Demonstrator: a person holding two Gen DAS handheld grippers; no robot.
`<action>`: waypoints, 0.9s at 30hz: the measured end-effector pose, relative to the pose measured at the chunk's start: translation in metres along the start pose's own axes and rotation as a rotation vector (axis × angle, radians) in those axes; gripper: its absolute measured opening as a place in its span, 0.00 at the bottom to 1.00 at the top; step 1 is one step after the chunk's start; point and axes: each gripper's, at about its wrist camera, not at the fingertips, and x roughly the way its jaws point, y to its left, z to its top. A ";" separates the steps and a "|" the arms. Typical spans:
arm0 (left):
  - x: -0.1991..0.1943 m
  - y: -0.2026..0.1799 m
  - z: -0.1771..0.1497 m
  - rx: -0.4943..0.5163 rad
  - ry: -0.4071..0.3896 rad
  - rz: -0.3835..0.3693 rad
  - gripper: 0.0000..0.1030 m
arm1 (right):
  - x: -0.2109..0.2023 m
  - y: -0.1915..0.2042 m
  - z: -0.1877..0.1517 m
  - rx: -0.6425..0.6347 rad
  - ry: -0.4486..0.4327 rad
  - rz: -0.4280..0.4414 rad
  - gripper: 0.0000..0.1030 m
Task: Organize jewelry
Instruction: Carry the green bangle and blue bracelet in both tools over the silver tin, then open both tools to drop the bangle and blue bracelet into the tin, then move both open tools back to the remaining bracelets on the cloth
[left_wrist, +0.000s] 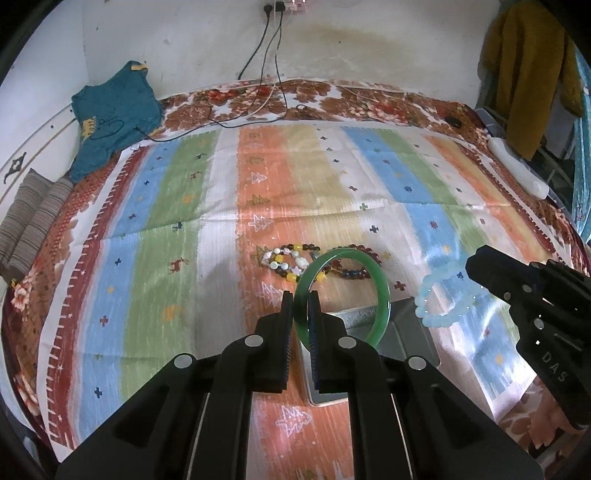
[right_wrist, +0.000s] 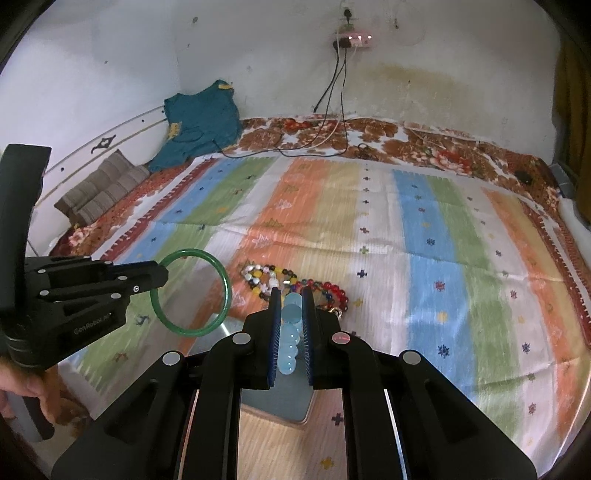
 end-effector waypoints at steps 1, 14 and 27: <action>0.000 -0.001 -0.001 0.003 0.001 0.000 0.07 | -0.001 0.001 -0.001 -0.004 0.001 0.003 0.12; 0.007 -0.004 -0.006 -0.008 0.053 -0.019 0.25 | 0.008 -0.007 -0.007 0.045 0.060 -0.028 0.34; 0.017 0.028 0.003 -0.117 0.079 0.017 0.41 | 0.038 -0.023 -0.003 0.105 0.145 -0.047 0.42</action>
